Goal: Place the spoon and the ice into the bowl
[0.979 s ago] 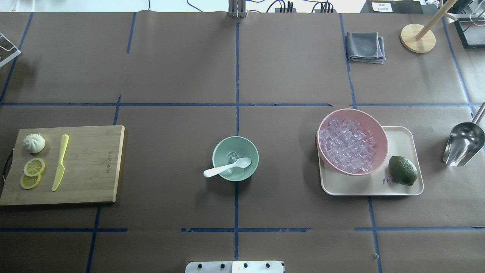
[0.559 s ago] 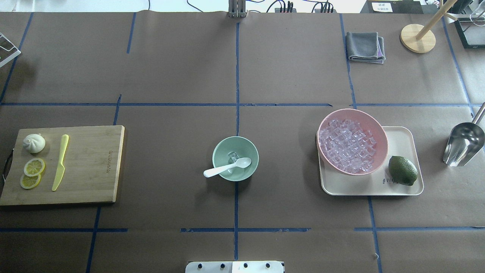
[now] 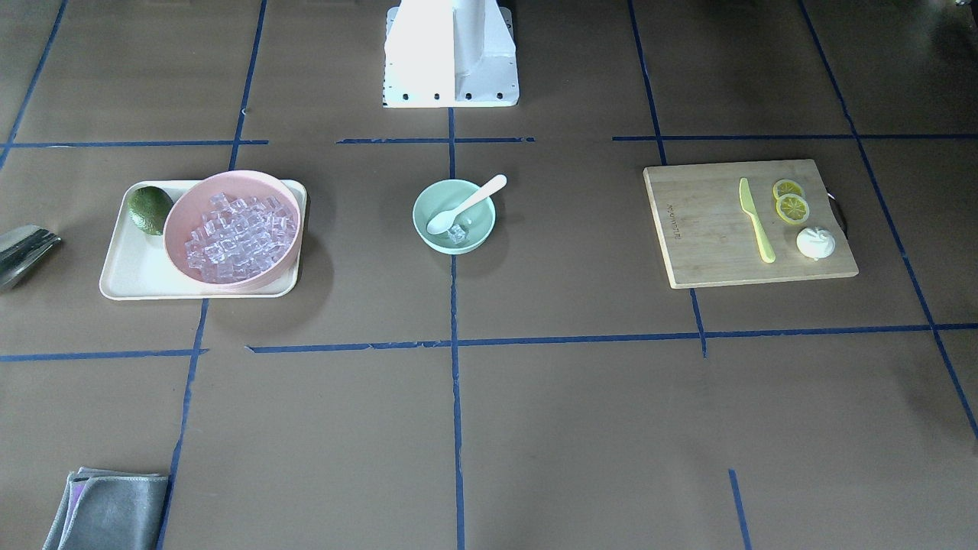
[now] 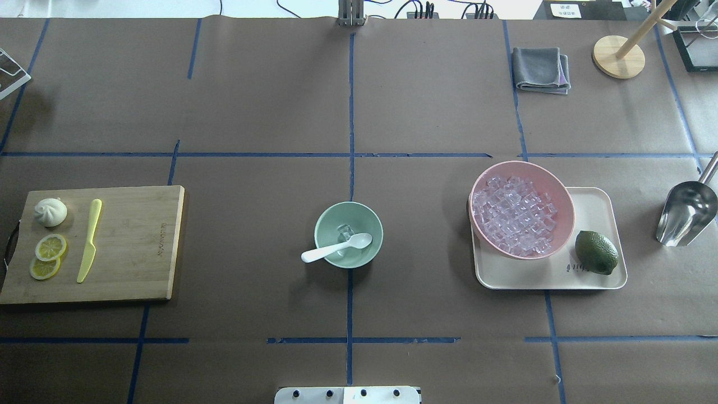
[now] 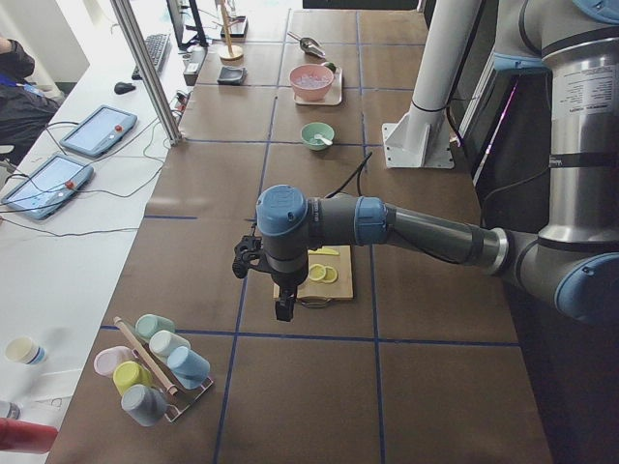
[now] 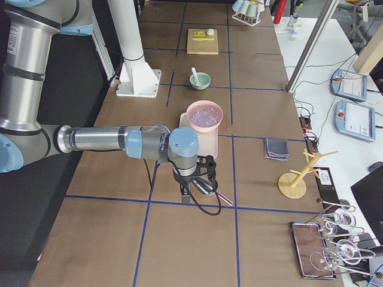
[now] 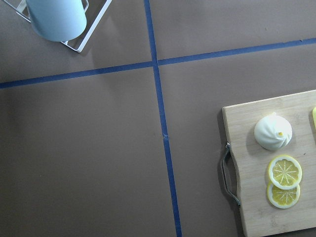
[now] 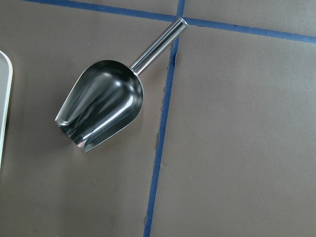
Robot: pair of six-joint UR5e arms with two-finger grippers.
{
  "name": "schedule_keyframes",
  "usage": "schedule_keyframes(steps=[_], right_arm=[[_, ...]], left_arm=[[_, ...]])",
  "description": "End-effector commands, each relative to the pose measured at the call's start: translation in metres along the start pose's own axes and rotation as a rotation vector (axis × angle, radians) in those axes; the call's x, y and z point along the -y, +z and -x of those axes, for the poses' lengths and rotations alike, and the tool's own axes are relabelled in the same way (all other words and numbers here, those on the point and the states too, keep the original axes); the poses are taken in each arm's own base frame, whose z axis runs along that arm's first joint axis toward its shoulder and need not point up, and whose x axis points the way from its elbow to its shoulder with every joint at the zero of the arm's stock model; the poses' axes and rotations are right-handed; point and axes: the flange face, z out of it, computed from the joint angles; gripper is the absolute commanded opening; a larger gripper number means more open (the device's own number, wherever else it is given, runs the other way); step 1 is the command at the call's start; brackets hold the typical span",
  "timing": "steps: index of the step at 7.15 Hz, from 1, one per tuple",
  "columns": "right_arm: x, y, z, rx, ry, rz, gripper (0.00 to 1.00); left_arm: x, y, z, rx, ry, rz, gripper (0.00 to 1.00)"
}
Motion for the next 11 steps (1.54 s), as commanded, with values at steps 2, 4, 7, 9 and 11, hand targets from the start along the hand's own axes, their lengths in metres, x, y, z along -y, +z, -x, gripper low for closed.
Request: schedule_keyframes(steps=[2,4,7,9,11], right_arm=[[0.0012,0.0007,0.0007,0.0,-0.008,0.002,1.0],[0.0014,0.0011,0.0013,0.002,-0.01,0.002,1.0],[0.0014,0.002,0.0012,0.002,-0.01,0.005,1.0],[0.0021,0.0036,0.0028,0.003,-0.016,0.009,1.0],[0.0025,0.0038,0.0041,0.003,-0.019,0.01,1.0]], left_arm=[[0.0001,0.0013,0.0013,-0.001,-0.002,0.002,1.0],[-0.0009,0.0044,0.0044,-0.001,-0.007,0.008,1.0],[-0.001,0.005,0.0049,-0.001,-0.009,0.009,1.0],[-0.0008,0.0054,0.0045,-0.001,-0.008,0.011,1.0],[-0.0012,0.008,0.007,-0.003,-0.014,0.016,1.0]])
